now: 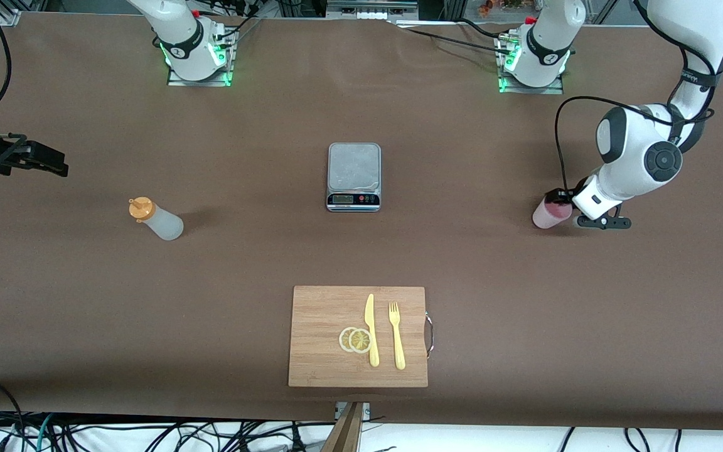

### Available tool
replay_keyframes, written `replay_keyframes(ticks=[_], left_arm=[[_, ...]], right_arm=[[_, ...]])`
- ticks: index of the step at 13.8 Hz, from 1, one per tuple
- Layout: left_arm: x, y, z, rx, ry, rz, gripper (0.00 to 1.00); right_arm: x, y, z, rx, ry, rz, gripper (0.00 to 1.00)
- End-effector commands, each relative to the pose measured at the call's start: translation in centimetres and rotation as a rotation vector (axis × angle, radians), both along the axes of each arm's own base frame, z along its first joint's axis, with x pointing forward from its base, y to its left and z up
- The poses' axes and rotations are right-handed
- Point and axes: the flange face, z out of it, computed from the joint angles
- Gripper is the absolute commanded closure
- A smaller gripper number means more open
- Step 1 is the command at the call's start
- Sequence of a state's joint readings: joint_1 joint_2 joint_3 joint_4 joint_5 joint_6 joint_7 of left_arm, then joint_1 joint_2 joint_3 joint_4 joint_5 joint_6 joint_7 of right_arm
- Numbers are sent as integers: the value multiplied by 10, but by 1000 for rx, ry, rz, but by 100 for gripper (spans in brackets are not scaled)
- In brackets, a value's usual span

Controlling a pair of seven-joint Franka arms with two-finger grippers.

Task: Add sauce to pink cup with both arms
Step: 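Carry the pink cup with the left gripper onto the scale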

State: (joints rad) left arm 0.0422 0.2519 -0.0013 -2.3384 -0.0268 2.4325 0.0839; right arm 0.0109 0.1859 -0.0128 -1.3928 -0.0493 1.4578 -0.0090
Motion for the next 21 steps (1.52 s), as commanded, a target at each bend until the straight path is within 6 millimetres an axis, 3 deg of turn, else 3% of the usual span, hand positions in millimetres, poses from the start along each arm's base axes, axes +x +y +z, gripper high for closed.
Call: replay_keyframes(ticks=[1, 7, 8, 9, 10, 13, 16, 19, 21], left_arm=[[3, 0, 1, 11, -13, 5, 36], [4, -3, -1, 13, -13, -5, 36], [4, -3, -5, 14, -14, -6, 52], [4, -3, -8, 14, -19, -6, 79], [5, -4, -7, 15, -21, -9, 100], [5, -6, -2, 15, -24, -11, 100], [14, -14, 22, 14, -67, -32, 100], [18, -52, 60, -4, -78, -95, 100], [23, -109, 90, -62, -71, -125, 100]], right_arm=[[-3, -2, 8, -7, -11, -3, 0], [-3, -2, 8, -7, -11, -3, 0], [-3, -2, 8, -7, -11, -3, 0], [-3, -2, 8, -7, -11, -3, 0], [-3, -2, 8, -7, -11, -3, 0], [-3, -2, 8, -7, -11, -3, 0], [-3, -2, 8, -7, -11, -3, 0], [-3, -2, 8, -7, -11, -3, 0], [-2, -2, 7, -7, -9, -3, 0]])
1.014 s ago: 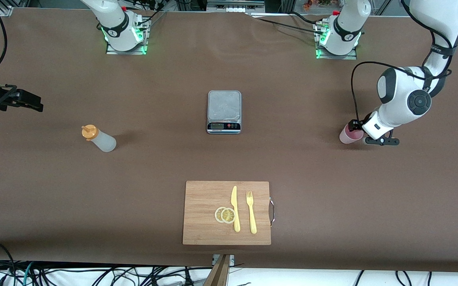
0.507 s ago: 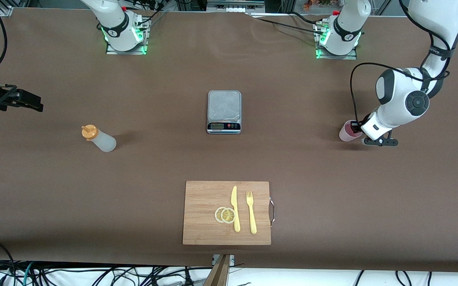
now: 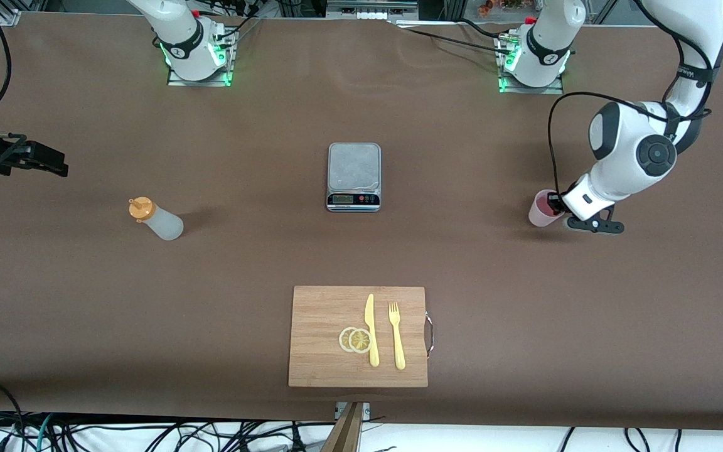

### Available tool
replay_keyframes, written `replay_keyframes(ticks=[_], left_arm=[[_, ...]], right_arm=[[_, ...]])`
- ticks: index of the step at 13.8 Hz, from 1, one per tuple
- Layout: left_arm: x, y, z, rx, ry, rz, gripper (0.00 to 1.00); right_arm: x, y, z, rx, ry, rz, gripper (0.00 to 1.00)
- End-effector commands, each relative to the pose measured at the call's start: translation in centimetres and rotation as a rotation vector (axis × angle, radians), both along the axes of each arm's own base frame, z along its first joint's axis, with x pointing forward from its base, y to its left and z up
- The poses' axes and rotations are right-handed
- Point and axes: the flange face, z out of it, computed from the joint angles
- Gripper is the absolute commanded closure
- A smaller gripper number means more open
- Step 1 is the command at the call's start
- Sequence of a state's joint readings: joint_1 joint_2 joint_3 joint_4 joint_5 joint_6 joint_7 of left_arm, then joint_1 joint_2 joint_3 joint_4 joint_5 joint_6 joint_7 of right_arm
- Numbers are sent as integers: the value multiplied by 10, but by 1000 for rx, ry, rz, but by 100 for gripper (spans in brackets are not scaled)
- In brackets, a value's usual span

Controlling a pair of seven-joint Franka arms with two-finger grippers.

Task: Add sauce to pink cup with both arms
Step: 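Carry the pink cup with the left gripper onto the scale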

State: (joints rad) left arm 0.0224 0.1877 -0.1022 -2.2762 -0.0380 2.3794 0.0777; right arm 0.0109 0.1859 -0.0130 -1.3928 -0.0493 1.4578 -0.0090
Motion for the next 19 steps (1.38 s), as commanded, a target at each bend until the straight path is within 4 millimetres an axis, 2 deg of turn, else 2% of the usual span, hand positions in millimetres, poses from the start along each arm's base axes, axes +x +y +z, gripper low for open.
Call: replay_keyframes(ticks=[1, 2, 3, 4, 7, 9, 11, 13, 17, 19], left_arm=[[3, -52, 62, -57, 47, -4, 100], [6, -58, 80, -65, 86, -9, 100], [9, -70, 89, -66, 97, -22, 100], [6, -93, 88, -60, 99, -27, 100], [-10, -181, 75, -54, 83, -9, 100], [-30, -237, 60, -43, 98, 31, 100], [-50, -298, 57, -58, 130, 121, 100], [-60, -343, 52, -84, 171, 199, 100], [-86, -410, 23, -68, 204, 269, 100], [-91, -424, 12, -71, 202, 277, 100]], right_arm=[[-2, -3, 7, -7, -9, -5, 0], [-2, -3, 7, -7, -9, -6, 0], [-2, -3, 7, -7, -9, -6, 0], [-2, -3, 7, -7, -9, -6, 0], [-2, -4, 7, -9, -9, -6, 0], [-2, -3, 7, -7, -9, -6, 0], [-2, -3, 7, -7, -9, -6, 0], [-2, -3, 7, -7, -9, -6, 0], [-2, -4, 7, -9, -9, -7, 0], [-2, -4, 7, -9, -9, -7, 0]])
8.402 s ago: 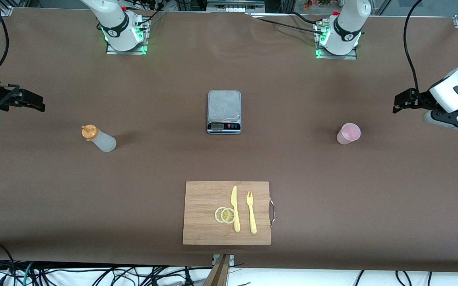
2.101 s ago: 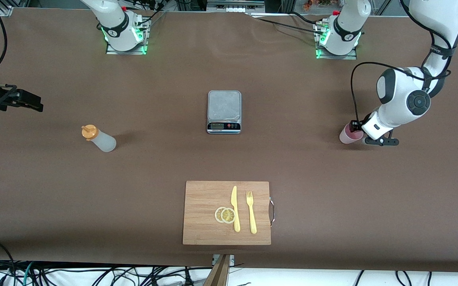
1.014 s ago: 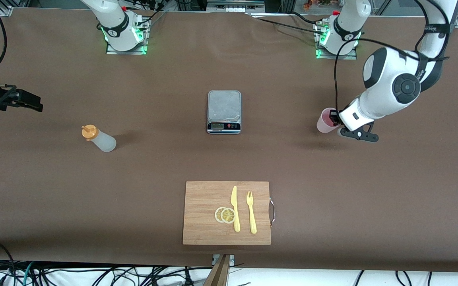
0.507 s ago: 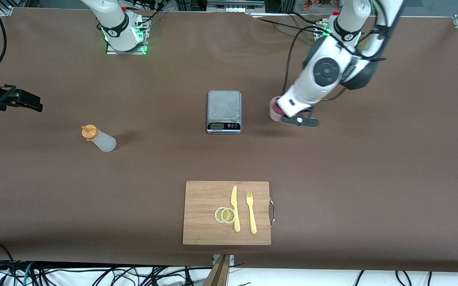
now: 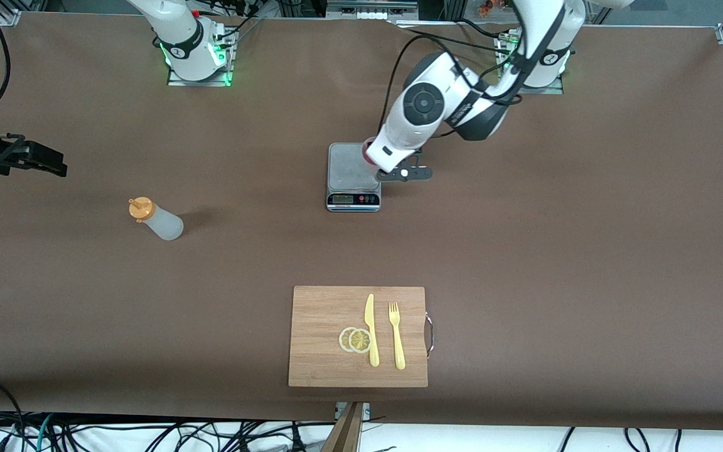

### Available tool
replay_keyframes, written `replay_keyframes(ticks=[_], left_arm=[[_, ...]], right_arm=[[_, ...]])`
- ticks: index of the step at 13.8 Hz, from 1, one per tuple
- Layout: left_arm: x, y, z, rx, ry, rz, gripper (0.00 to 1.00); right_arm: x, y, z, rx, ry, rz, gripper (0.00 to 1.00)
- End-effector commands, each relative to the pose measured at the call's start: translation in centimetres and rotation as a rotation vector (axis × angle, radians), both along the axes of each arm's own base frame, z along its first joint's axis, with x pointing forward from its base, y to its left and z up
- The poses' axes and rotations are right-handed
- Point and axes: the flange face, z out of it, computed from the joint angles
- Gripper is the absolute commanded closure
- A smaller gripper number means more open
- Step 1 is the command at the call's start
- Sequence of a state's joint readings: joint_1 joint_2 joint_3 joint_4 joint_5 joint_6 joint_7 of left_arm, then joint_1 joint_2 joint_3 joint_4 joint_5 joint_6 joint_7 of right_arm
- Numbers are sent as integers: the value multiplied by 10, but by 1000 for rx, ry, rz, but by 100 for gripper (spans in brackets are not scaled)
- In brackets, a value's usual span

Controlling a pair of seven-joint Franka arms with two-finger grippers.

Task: Add sauce to pink cup with both arms
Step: 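Carry the pink cup with the left gripper onto the scale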

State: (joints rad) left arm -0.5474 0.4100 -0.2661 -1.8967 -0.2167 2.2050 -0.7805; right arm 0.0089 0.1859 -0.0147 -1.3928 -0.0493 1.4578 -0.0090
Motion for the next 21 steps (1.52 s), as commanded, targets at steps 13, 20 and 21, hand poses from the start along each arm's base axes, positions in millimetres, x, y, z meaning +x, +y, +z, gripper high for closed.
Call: replay_keyframes(ticks=[13, 20, 21], left_arm=[[-13, -46, -43, -19, -9, 34, 0], [5, -6, 28, 20, 28, 20, 0], [10, 5, 41, 23, 34, 6, 0]], right_arm=[[-2, -2, 7, -7, -9, -3, 0], [-2, 0, 7, -7, -9, 0, 0], [-2, 0, 7, -7, -9, 0, 0]])
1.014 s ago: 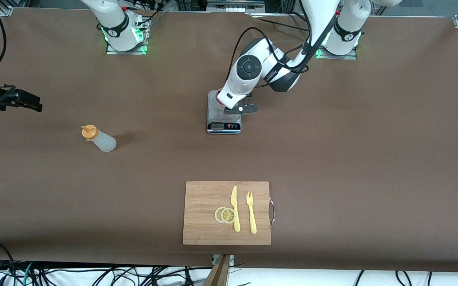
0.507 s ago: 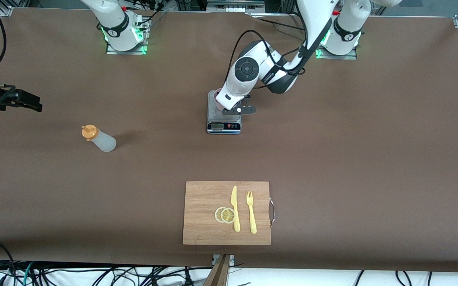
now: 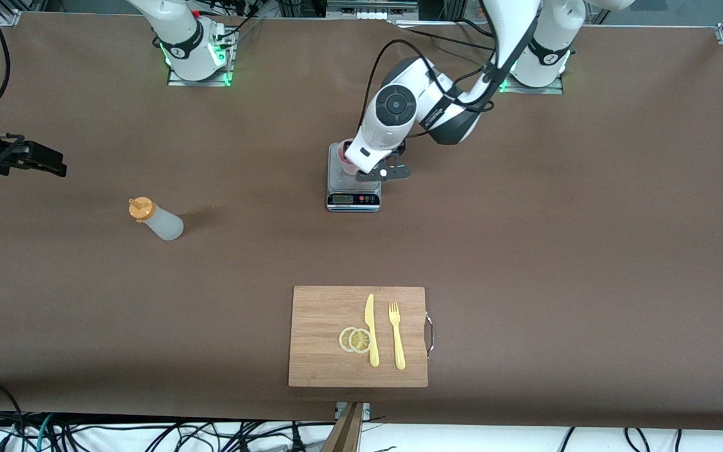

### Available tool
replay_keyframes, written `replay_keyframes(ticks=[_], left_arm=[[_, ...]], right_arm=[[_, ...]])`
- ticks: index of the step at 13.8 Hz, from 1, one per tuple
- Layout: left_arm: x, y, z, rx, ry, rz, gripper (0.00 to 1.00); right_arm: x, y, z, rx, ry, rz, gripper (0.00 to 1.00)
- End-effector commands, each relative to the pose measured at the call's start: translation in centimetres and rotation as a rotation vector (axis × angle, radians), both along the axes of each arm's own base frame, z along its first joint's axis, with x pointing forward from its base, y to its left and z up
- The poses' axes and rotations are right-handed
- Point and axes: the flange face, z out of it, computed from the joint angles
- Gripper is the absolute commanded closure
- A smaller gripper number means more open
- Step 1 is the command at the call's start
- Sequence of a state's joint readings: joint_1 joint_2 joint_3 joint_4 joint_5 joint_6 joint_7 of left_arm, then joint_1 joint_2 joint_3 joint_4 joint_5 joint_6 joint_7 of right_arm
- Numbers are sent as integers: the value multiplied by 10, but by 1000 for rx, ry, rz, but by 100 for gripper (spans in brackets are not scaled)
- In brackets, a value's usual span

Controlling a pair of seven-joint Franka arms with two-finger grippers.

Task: Add sauce to pink cup with both arms
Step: 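Carry the pink cup with the left gripper onto the scale, then open the left gripper and draw it back from the cup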

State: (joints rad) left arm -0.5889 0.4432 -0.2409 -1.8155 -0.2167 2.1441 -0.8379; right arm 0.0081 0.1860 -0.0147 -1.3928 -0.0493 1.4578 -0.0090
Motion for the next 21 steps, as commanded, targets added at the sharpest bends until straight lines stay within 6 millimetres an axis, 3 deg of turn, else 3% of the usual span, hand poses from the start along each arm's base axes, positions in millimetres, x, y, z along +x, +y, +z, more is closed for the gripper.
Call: replay_keyframes(ticks=[1, 5, 8, 12, 15, 18, 21], left_arm=[[14, 37, 49, 2, 13, -25, 0], [62, 125, 104, -16, -18, 20, 0], [88, 210, 132, -71, -31, -146, 0], [97, 294, 177, -17, -56, -146, 0], [103, 344, 198, 72, -109, -201, 0], [105, 368, 215, 178, -149, -273, 0], [112, 400, 222, 157, -164, -291, 0]], right_arm=[[-2, 0, 7, -6, -9, 2, 0], [-2, 0, 7, -8, -9, 2, 0], [-2, -2, 7, -8, -9, -1, 0], [-2, 0, 7, -8, -9, -3, 0], [-2, 0, 7, -7, -9, -4, 0], [-2, 1, 7, -7, -9, -1, 0], [-2, 1, 7, -6, -9, 0, 0]])
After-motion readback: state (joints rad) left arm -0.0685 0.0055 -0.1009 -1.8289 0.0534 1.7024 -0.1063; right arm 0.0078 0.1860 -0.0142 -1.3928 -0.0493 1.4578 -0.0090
